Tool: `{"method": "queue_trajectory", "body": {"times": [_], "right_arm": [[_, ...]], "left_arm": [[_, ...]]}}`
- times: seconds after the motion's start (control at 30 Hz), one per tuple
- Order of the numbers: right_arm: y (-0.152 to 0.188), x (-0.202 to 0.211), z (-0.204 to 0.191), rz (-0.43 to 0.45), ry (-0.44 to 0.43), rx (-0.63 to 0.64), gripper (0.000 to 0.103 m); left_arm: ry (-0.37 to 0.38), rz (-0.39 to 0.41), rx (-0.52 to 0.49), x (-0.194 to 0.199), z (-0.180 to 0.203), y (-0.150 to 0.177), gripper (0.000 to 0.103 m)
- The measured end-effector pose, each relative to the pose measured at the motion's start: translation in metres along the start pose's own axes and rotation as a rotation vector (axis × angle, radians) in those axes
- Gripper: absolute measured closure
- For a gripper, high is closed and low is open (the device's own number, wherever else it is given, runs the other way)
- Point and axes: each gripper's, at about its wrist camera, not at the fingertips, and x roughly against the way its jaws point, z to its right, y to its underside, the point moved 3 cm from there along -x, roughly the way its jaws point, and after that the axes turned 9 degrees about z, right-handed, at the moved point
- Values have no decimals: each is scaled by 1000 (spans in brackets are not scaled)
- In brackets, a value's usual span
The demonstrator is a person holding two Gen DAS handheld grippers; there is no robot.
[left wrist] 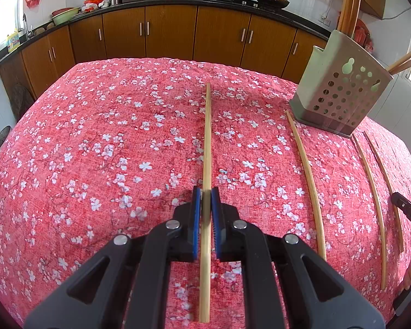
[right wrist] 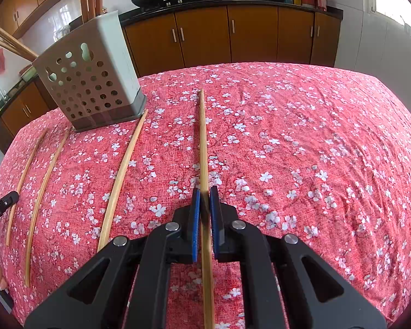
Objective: Organize utensils
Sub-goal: 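Hold the grasped chopsticks against the table with both tools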
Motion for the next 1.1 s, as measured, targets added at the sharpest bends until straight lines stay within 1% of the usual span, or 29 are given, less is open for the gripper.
{"method": "queue_trajectory", "body": {"times": [0.97,1.07,1.1], "right_arm": [[0,-1,-1,1,-3,-5,94],[0,-1,-2,1,1,-1,94],[0,-1,-3,0,6,5,94]], "left_arm": [[11,-1,25,3,0,-2,93],[16,-1,18,3,0,-2,90],[13,-3,-2,3,2,-2,90]]}}
